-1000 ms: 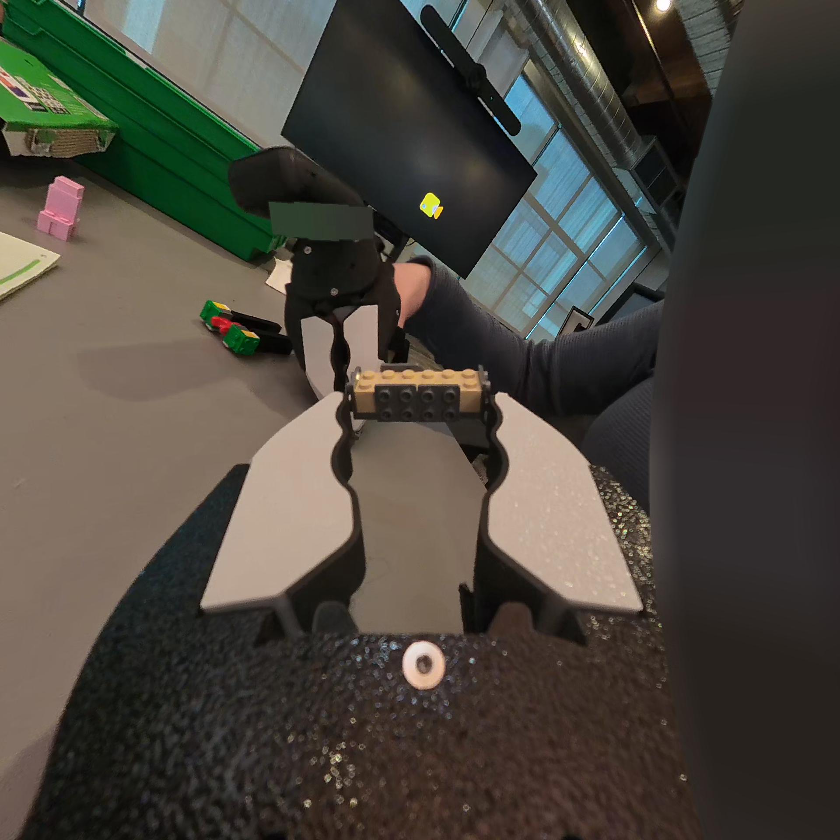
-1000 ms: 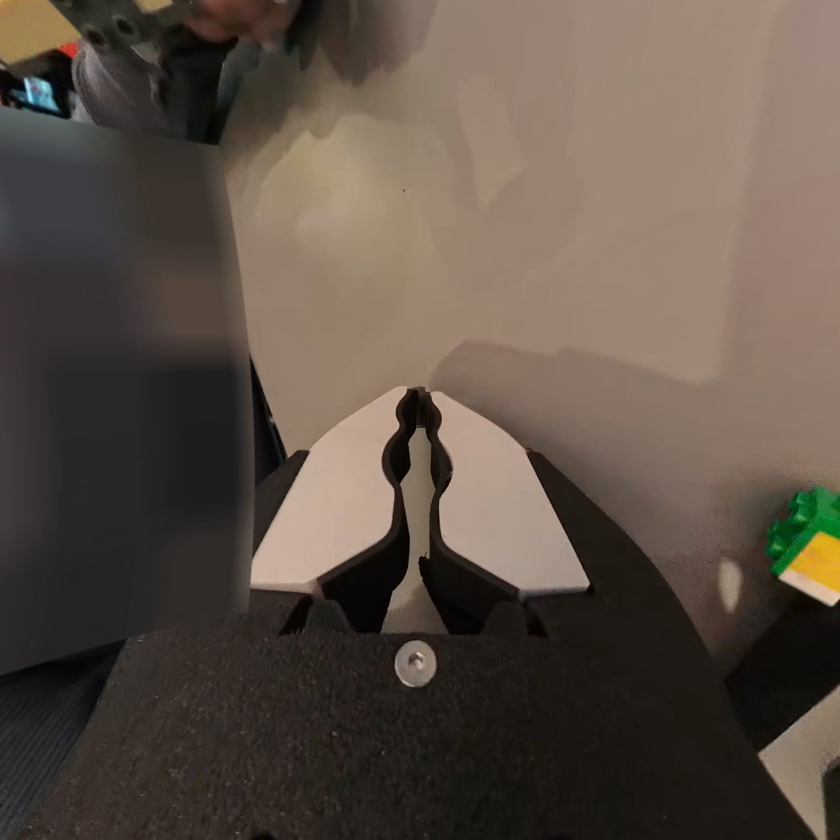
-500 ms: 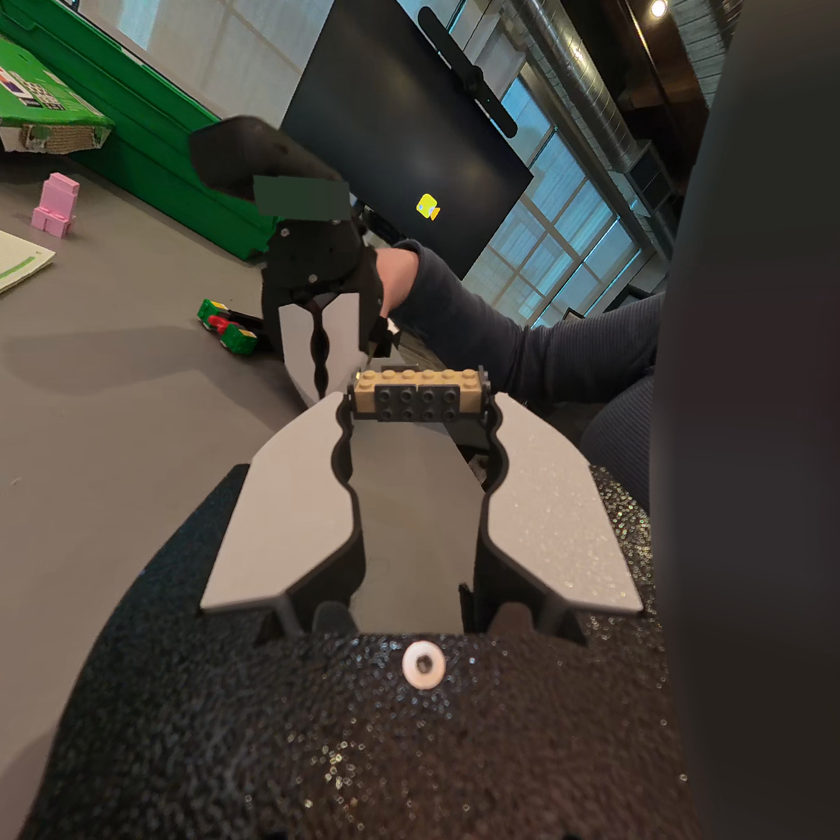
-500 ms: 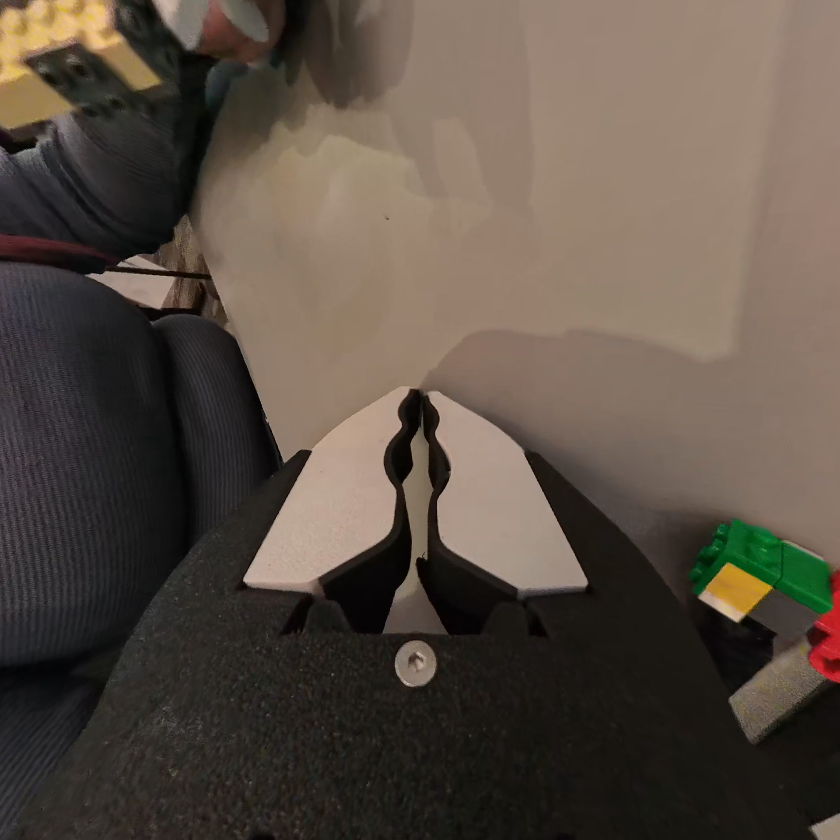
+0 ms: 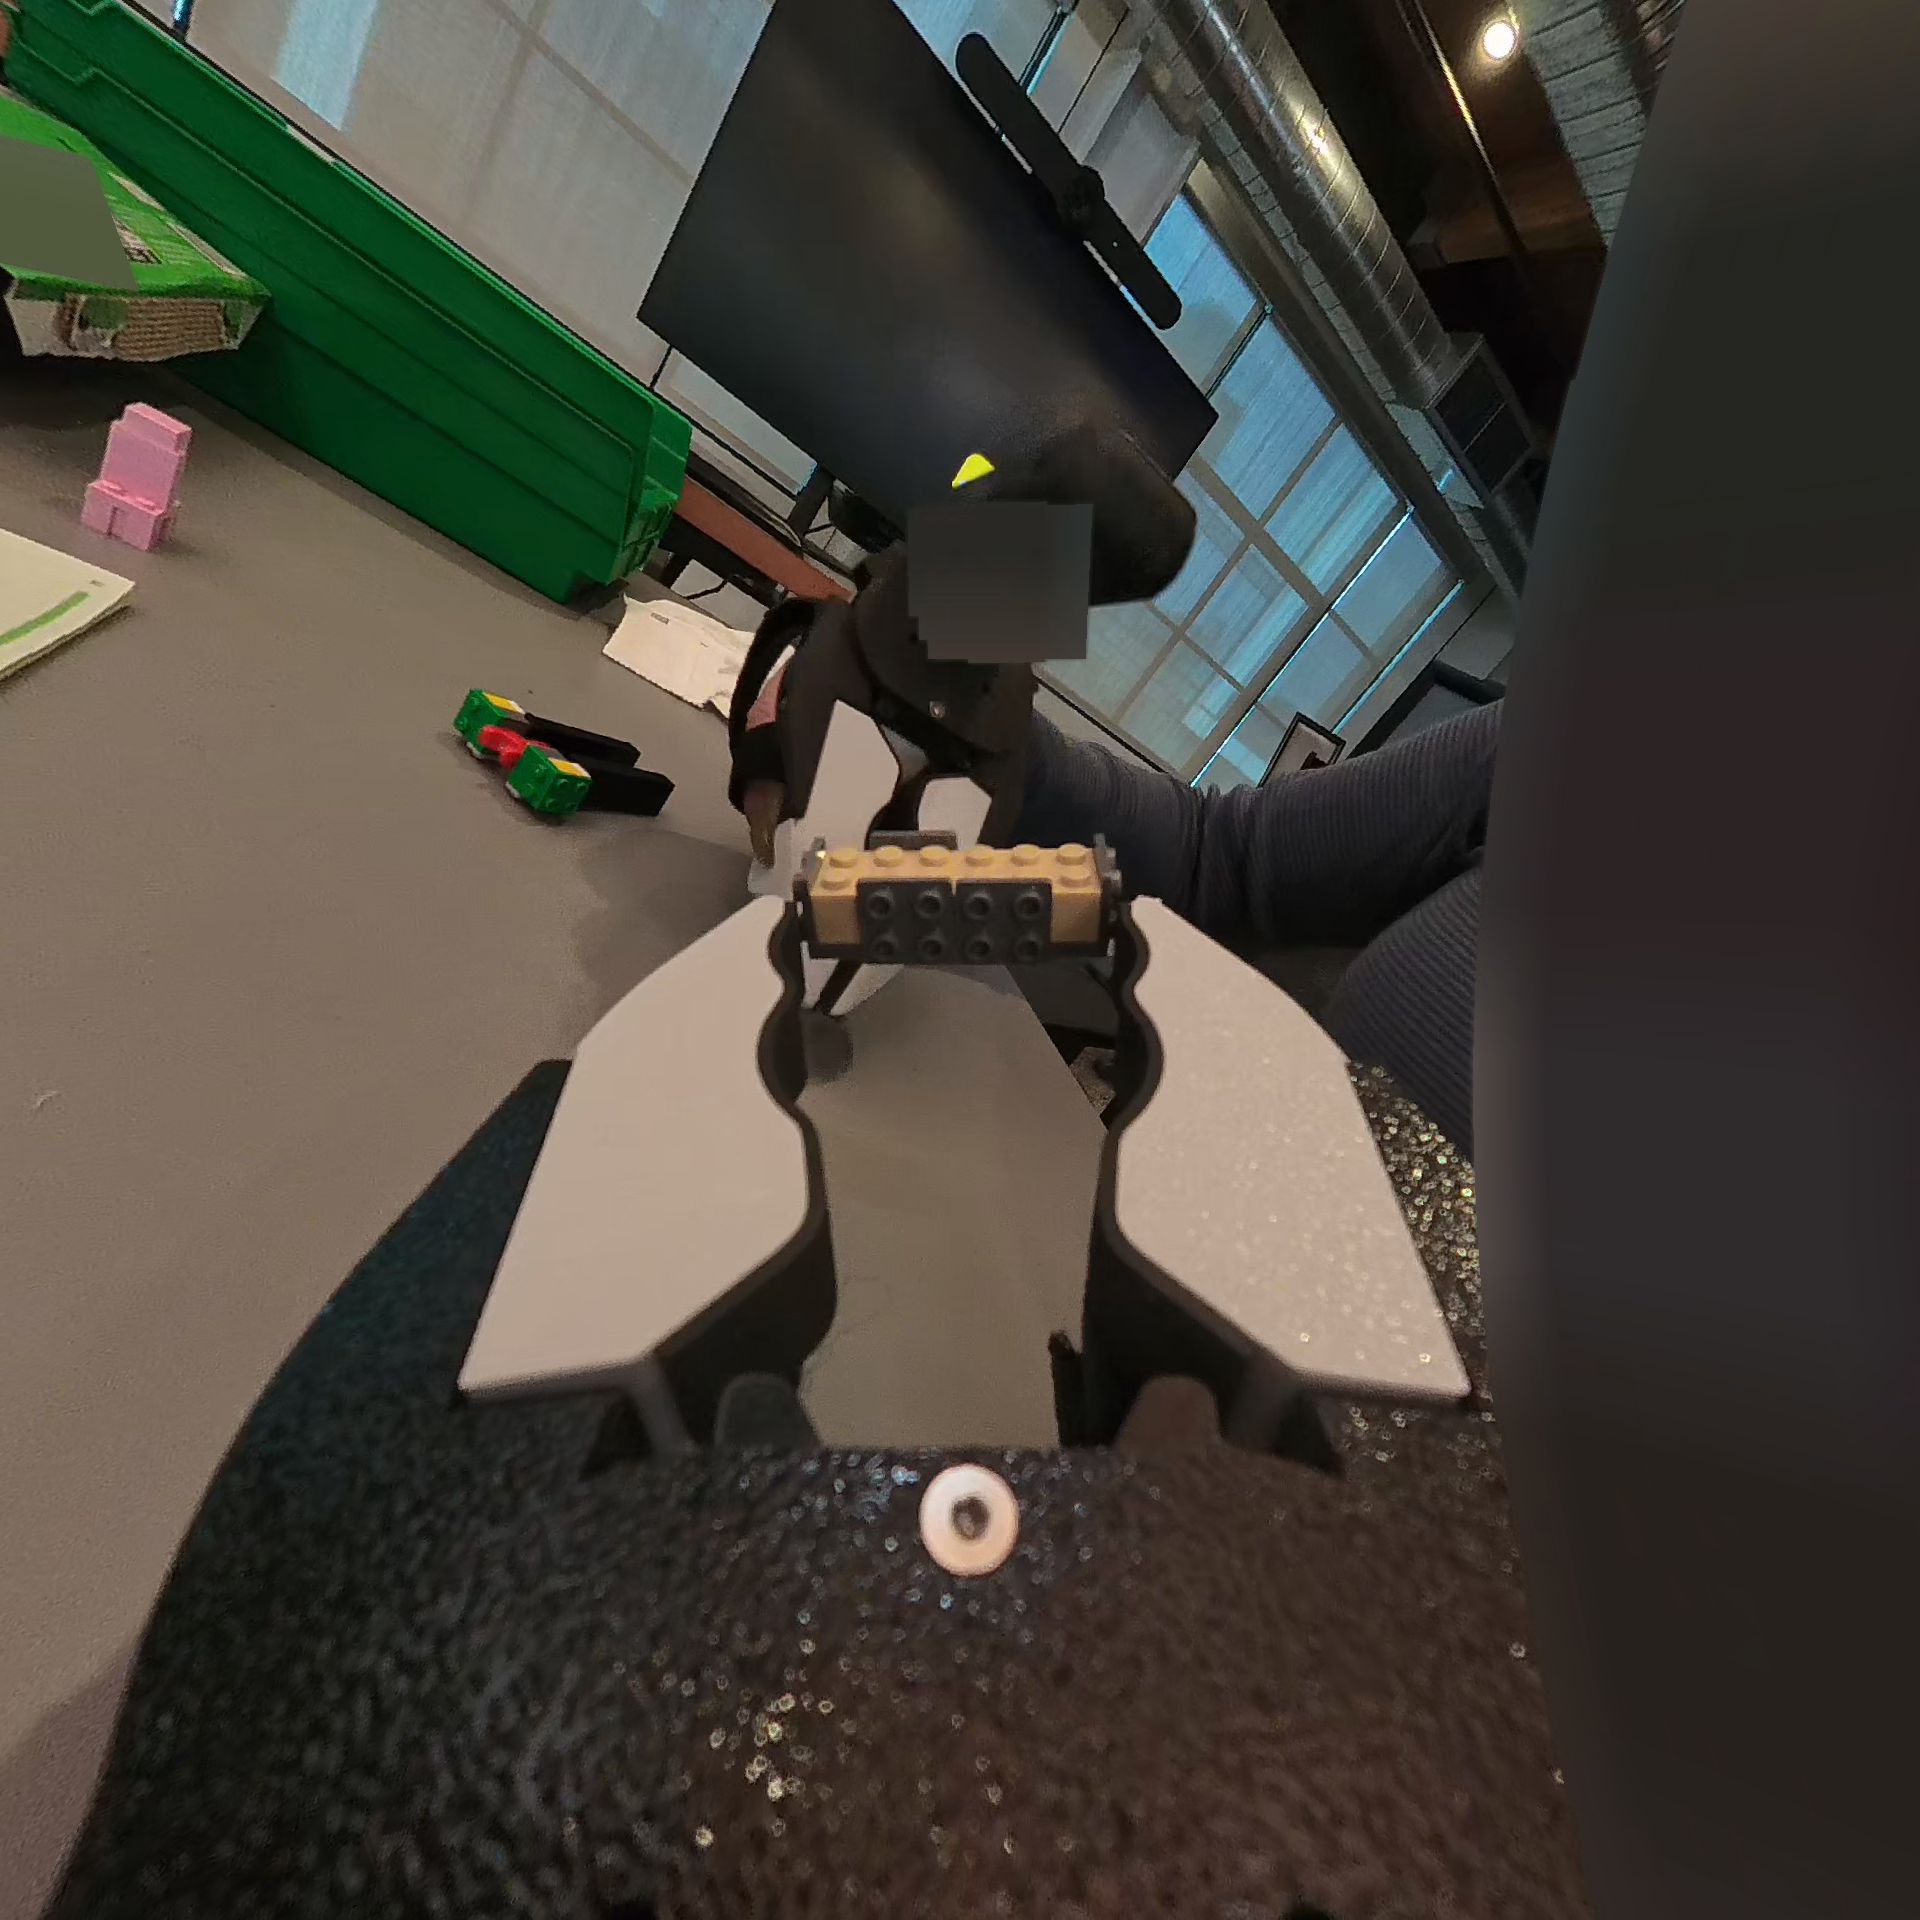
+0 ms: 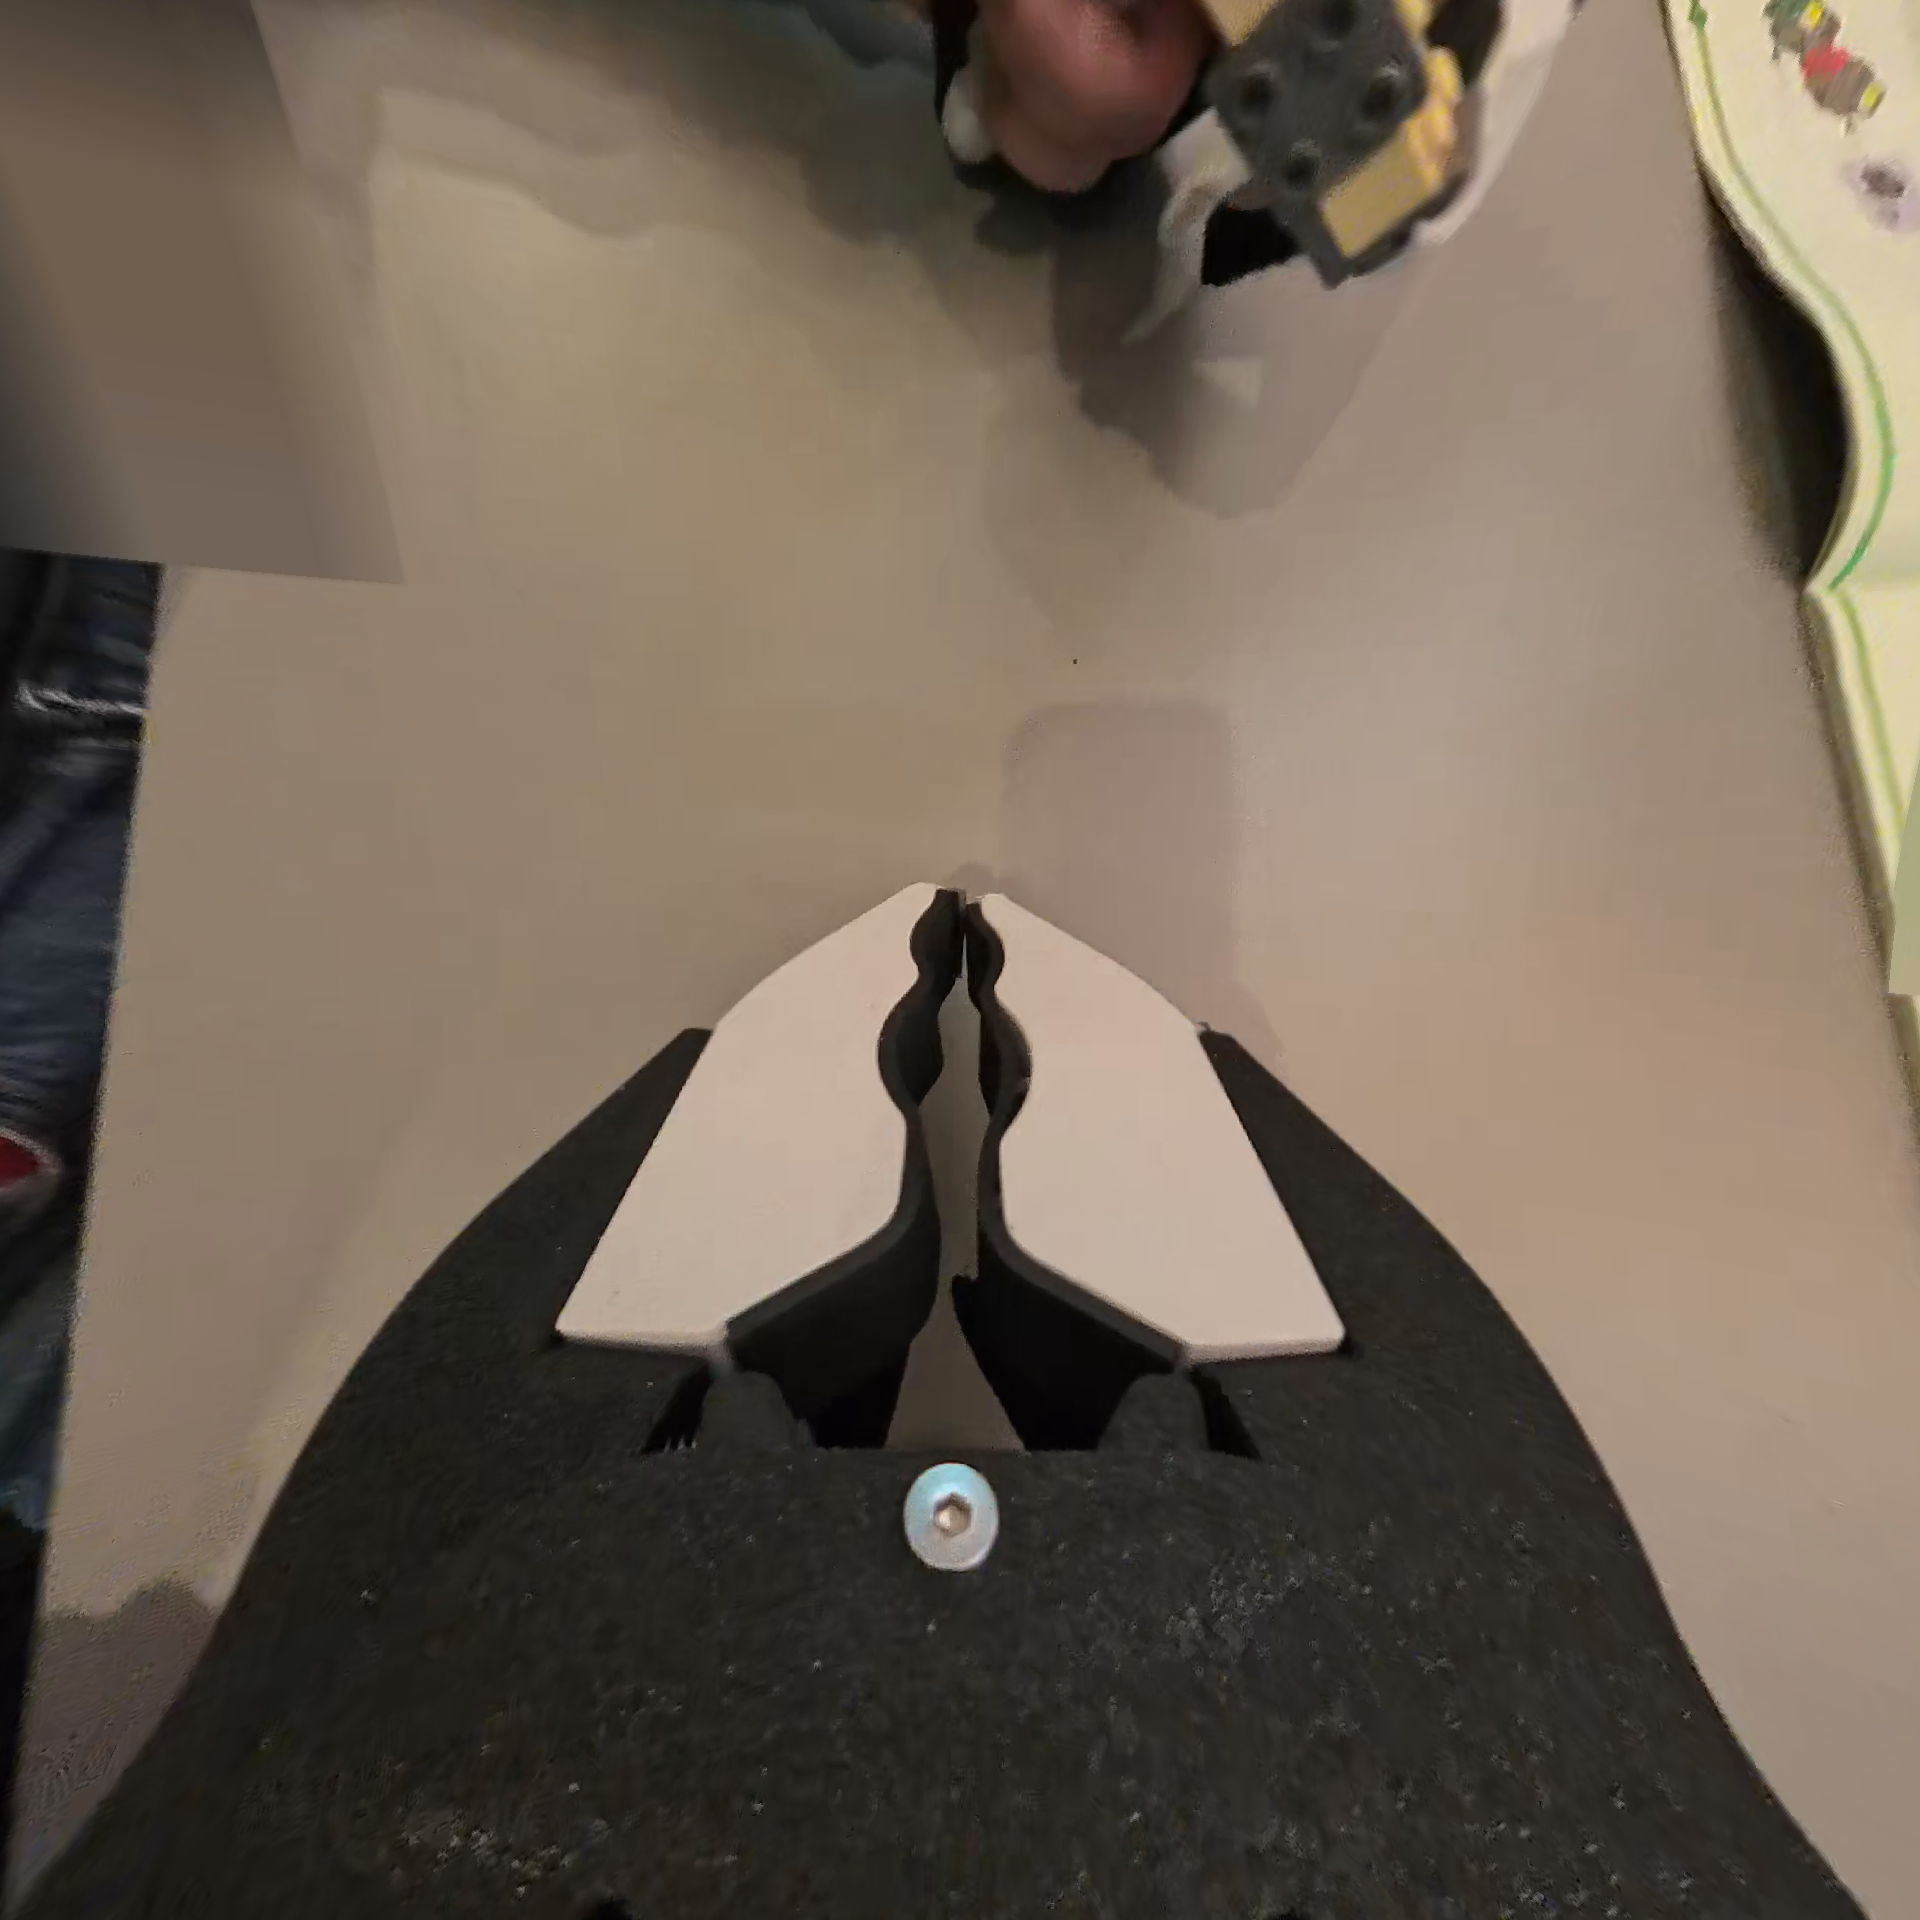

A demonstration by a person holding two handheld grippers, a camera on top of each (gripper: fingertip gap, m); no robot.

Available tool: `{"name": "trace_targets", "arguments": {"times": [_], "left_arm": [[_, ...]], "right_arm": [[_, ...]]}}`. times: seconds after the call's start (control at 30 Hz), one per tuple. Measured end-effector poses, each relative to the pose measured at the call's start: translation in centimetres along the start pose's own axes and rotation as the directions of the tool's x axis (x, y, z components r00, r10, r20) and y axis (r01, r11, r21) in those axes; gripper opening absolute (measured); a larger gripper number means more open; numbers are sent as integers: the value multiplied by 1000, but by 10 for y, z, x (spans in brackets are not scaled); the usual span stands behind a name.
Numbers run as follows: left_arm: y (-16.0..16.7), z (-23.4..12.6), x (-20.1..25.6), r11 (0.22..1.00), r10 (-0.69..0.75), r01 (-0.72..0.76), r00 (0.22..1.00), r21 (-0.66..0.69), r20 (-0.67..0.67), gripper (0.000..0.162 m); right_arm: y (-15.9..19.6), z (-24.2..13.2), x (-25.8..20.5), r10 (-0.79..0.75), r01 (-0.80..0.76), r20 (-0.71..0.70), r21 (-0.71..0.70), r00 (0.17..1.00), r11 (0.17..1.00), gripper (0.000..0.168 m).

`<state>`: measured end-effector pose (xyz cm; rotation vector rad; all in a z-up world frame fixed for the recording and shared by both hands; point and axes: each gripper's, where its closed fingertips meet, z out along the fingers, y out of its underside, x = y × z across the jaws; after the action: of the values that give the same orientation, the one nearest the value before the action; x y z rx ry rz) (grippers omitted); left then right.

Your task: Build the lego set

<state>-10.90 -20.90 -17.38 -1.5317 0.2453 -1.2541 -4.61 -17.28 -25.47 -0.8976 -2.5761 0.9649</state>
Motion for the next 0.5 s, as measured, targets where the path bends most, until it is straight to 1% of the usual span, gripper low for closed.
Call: {"name": "trace_targets", "arguments": {"times": [0.13,0.23,0.3,0.37,0.4,0.43,0.47,0.5], "left_arm": [[0,0,0,1000,2,-2,1000,-2,1,56],[0,0,0,1000,2,-2,1000,1,1,56],[0,0,0,1000,3,-3,1000,3,2,56],[-1,0,0,1000,3,-3,1000,7,2,56],[-1,0,0,1000,3,-3,1000,10,3,56],[-2,0,0,1000,1,-1,1000,15,2,56],[-3,0,1,1000,-5,5,1000,23,-5,56],[-4,1,4,999,-16,17,1000,34,-22,56]], "right_arm": [[4,5,2,-83,83,-86,-11,993,997,1],[3,6,2,-64,65,-112,7,992,998,1],[2,6,1,-15,18,-109,23,994,1000,3],[-3,4,3,34,-27,-116,60,993,998,27],[-8,2,6,54,-42,-134,84,989,996,35],[-16,-3,10,58,-37,-169,122,984,992,41],[-27,-9,16,43,-5,-227,165,973,986,44],[-40,-16,21,11,51,-299,198,954,979,42]]}}
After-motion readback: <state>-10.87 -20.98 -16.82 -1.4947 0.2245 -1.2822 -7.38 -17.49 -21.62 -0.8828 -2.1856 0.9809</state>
